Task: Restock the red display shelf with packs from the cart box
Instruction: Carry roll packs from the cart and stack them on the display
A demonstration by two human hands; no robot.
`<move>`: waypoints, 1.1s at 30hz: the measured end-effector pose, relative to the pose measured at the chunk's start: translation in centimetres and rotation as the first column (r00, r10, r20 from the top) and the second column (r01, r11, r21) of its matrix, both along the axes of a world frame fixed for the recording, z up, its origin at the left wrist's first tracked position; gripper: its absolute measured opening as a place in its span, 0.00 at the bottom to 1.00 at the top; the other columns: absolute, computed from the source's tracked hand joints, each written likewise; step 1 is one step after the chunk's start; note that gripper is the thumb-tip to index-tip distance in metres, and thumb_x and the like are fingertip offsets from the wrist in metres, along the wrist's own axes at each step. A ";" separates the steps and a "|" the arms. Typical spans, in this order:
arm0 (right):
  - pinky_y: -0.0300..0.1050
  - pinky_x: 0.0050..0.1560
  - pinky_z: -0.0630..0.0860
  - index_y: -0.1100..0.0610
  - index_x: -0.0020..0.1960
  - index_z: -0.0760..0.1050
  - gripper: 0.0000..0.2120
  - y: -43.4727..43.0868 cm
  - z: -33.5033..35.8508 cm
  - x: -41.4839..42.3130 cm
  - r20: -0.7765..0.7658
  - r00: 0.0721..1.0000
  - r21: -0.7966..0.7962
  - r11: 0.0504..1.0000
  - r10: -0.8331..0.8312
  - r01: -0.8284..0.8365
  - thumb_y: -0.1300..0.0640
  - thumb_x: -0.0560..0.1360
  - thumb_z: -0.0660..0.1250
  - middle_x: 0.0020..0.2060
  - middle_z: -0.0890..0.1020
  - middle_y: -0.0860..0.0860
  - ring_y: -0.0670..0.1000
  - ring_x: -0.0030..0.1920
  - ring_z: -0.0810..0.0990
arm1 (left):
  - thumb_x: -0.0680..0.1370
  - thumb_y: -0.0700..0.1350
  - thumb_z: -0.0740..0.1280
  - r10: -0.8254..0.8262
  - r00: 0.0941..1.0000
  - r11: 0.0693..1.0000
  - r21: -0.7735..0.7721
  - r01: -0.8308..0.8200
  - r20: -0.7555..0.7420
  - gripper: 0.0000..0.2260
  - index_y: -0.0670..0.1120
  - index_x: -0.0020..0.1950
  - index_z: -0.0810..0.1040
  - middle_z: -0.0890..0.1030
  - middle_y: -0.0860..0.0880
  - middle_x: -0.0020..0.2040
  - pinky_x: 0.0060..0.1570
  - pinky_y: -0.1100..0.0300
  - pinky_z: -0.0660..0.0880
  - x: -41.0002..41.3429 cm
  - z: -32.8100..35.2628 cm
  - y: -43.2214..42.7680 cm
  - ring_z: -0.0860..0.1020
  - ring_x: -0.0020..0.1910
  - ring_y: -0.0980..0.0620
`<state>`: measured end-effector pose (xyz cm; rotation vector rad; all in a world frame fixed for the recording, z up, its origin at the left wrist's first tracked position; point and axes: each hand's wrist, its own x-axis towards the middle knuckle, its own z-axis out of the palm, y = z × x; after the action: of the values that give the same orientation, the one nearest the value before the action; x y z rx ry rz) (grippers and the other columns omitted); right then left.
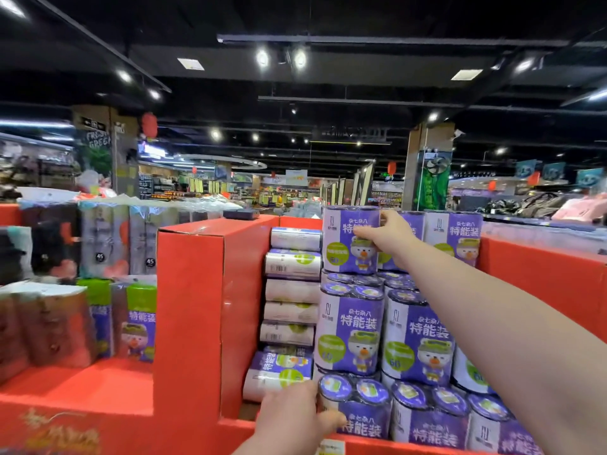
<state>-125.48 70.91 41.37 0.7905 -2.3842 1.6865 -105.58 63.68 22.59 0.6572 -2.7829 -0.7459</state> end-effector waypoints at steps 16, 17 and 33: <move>0.49 0.51 0.74 0.65 0.68 0.65 0.32 0.9 -1.9 1.1 -0.016 0.997 0.364 0.929 -0.070 0.071 0.53 0.71 0.74 0.58 0.76 0.59 0.55 0.49 0.73 | 0.73 0.62 0.66 -0.014 1.000 1.000 0.007 0.013 0.007 0.21 0.55 0.63 0.74 0.78 0.55 0.62 0.62 0.59 0.70 0.1 0.2 0.1 0.75 0.63 0.51; 0.50 0.54 0.74 0.65 0.68 0.65 0.32 1.1 -1.9 1.4 -0.023 0.997 0.367 0.927 -0.075 0.078 0.53 0.72 0.74 0.59 0.76 0.59 0.55 0.50 0.74 | 0.74 0.62 0.66 -0.016 1.000 1.000 0.005 0.016 0.008 0.21 0.54 0.63 0.73 0.78 0.55 0.62 0.62 0.59 0.70 0.2 0.3 0.2 0.74 0.63 0.51; 0.50 0.60 0.72 0.51 0.61 0.74 0.16 8.2 -7.9 14.5 -0.484 0.801 0.668 0.740 0.353 0.078 0.48 0.75 0.65 0.60 0.77 0.50 0.53 0.62 0.74 | 0.76 0.61 0.63 0.067 0.989 0.962 -0.253 -0.100 -0.135 0.25 0.52 0.70 0.68 0.73 0.52 0.68 0.63 0.56 0.68 4.8 0.3 2.1 0.70 0.68 0.49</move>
<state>-110.97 79.07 33.43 1.3791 -2.4366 0.3952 -100.81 65.74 22.87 0.6473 -2.6541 -0.3812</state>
